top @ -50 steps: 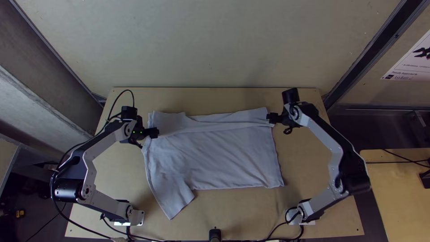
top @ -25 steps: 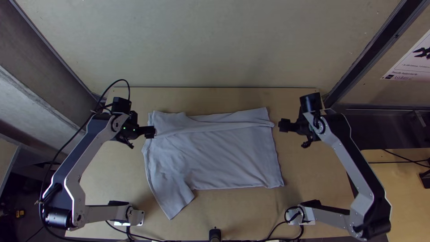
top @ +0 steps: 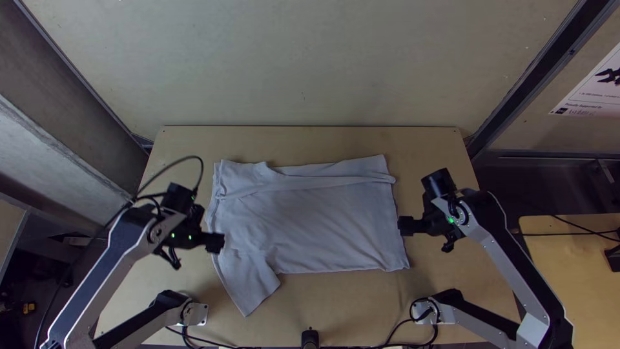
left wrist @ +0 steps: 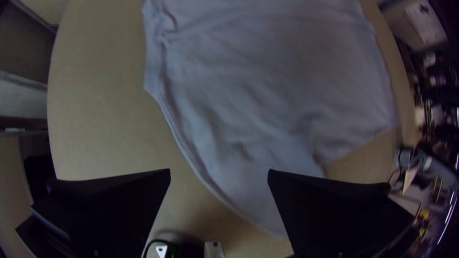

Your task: Fold the t-shirt

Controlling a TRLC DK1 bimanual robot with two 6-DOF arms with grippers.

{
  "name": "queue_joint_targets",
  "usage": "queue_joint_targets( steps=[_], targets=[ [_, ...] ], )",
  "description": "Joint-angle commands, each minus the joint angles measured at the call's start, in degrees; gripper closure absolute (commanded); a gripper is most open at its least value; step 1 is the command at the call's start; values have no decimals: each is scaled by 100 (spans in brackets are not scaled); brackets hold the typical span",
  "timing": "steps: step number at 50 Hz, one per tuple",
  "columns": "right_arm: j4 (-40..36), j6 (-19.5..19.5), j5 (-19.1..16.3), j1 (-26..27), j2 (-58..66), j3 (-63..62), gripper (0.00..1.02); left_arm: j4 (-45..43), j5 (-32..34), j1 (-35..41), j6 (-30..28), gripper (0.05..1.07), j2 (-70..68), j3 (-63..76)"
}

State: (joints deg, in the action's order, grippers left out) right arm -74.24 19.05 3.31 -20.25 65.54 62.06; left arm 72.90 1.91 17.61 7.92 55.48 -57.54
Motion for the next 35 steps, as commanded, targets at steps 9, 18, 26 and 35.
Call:
queue_joint_targets(
  steps=[9,18,26,35],
  targets=[
    [-240,90,-129,-32,-226,-608,7,576,-15,894,87,10,-512,762],
    [-240,108,-182,-23,-278,-766,7,558,-7,1509,218,9,-486,1087],
    [-240,143,-199,-14,-278,-924,7,426,-15,1720,289,10,-231,1359],
    [-170,152,-252,-14,-270,-1056,7,-119,-15,1992,500,10,85,1649]
  ],
)
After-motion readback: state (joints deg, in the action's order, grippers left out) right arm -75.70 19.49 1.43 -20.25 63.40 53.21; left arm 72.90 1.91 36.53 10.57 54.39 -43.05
